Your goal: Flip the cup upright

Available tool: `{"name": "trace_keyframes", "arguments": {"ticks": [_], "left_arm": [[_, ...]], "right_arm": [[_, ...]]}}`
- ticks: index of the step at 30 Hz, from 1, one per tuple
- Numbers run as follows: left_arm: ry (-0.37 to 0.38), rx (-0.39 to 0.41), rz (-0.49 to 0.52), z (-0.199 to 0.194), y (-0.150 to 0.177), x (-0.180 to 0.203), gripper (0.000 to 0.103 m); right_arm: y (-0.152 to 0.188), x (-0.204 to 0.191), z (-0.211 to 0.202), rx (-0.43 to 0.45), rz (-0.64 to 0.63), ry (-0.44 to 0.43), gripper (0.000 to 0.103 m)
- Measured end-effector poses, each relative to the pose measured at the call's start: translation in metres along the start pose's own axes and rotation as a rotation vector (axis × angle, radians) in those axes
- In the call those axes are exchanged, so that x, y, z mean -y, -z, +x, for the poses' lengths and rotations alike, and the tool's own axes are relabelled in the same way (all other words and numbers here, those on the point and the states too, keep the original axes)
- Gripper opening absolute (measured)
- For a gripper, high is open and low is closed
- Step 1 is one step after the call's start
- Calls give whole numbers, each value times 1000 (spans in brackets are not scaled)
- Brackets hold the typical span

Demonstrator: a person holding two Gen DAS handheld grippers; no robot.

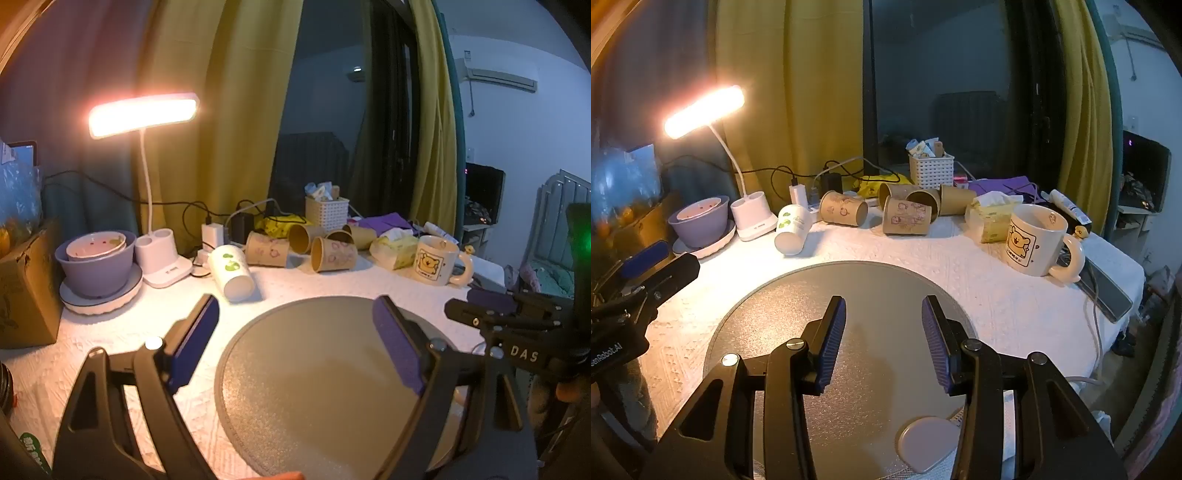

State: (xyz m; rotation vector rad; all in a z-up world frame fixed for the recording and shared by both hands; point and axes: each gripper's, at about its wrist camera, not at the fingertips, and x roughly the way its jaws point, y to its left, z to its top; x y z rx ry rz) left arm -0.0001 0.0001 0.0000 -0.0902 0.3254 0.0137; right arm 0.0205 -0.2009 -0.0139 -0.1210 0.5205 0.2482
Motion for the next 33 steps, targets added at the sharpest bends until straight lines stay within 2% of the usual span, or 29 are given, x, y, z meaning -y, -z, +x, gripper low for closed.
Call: {"name": "trace_keyframes", "arguments": {"ticks": [33], "left_arm": [[-2,0,5,0,0,0,86]], "right_arm": [[1,-1,0,-7,2,-5,45]]}}
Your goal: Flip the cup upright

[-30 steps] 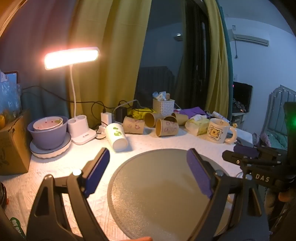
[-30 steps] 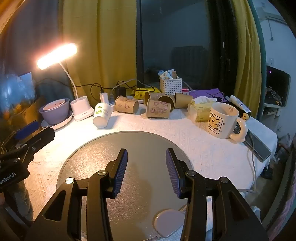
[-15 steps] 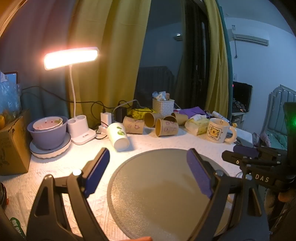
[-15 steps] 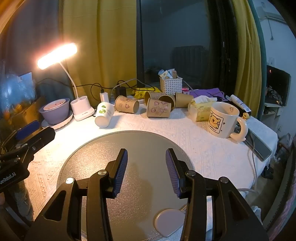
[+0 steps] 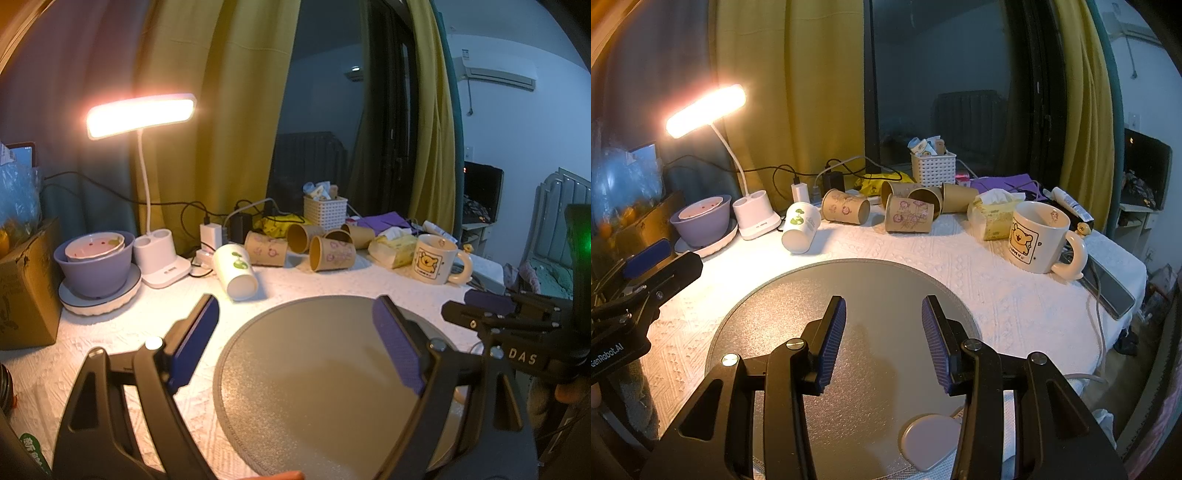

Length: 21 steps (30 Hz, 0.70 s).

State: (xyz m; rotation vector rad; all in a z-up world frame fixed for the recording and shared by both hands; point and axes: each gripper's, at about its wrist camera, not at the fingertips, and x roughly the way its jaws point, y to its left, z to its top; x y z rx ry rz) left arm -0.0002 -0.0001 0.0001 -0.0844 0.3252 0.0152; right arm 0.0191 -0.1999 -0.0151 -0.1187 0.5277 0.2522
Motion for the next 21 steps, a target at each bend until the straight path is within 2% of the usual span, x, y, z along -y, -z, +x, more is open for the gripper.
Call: {"name": "trace_keyframes", "arguments": {"ticks": [21], "left_arm": [[0,-1,1,0,0,0,86]], "right_arm": [[1,-1,0,-1,2,-1,45]]}}
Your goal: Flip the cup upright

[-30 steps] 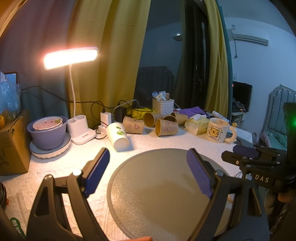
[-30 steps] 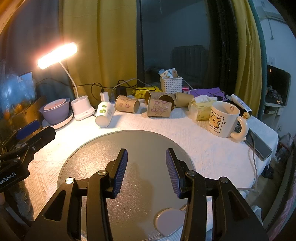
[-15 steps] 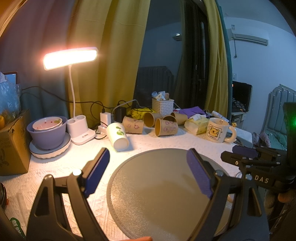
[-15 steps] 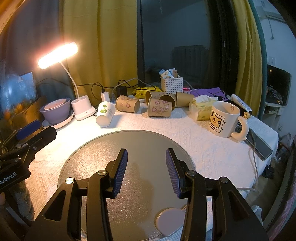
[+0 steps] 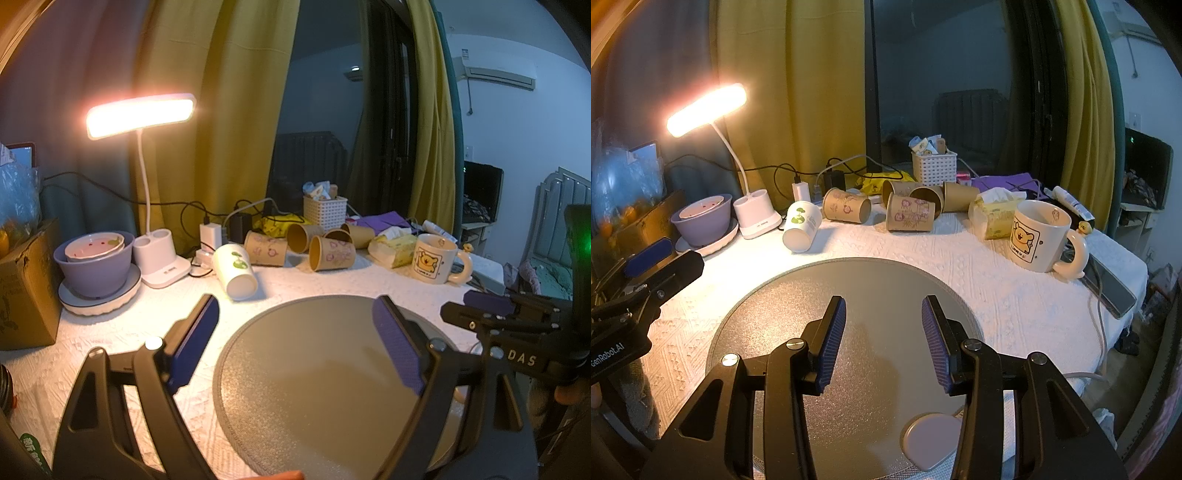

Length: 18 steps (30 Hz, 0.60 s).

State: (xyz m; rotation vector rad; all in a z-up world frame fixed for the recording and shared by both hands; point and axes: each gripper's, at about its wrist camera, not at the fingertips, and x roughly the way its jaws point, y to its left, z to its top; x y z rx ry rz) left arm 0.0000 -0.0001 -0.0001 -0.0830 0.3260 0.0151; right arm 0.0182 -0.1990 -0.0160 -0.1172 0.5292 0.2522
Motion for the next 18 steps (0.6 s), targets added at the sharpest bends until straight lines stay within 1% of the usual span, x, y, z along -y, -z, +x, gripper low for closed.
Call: {"name": "trace_keyframes", "arguments": {"ticks": [18], "left_arm": [[12,5,0,-4,1,-1,86]], "right_arm": [[-2,3,1,-1,1,-1,45]]}}
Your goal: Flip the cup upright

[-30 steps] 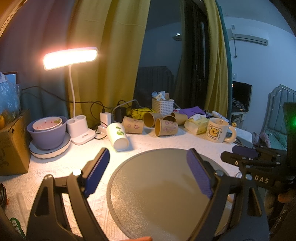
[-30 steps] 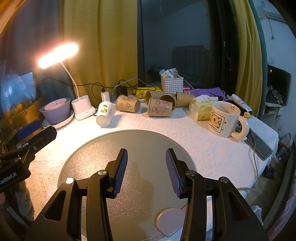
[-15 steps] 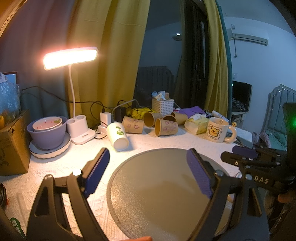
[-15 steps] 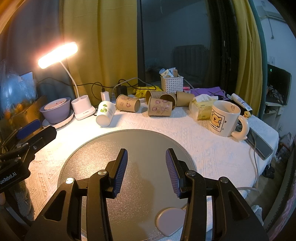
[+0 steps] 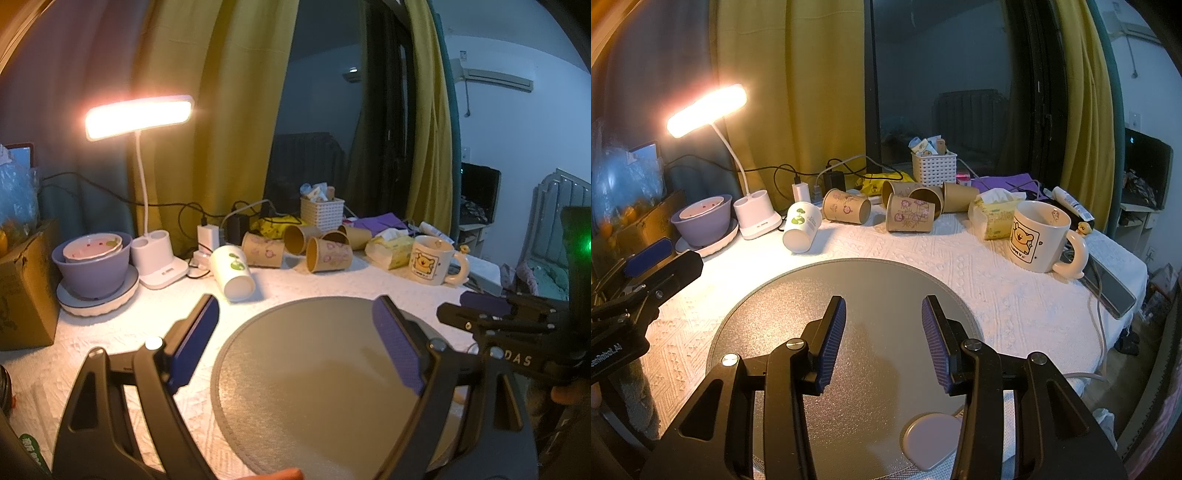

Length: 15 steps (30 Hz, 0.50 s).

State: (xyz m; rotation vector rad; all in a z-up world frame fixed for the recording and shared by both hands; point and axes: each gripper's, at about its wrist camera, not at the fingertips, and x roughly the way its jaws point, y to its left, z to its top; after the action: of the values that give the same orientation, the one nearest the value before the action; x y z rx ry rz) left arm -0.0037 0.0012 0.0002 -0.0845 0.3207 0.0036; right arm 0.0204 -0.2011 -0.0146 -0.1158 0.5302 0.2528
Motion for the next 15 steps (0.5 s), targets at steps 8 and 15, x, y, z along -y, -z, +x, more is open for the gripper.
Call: {"name": "trace_keyframes", "arguments": {"ticks": [8,15], "left_arm": [[19,0,-19,-5,-3,-4,86],[25,-7,-19,-1,-3,0,86]], "right_arm": [[-1,0,0,0,0,0,45],[-2,-1,-1,1,0,0,45]]}}
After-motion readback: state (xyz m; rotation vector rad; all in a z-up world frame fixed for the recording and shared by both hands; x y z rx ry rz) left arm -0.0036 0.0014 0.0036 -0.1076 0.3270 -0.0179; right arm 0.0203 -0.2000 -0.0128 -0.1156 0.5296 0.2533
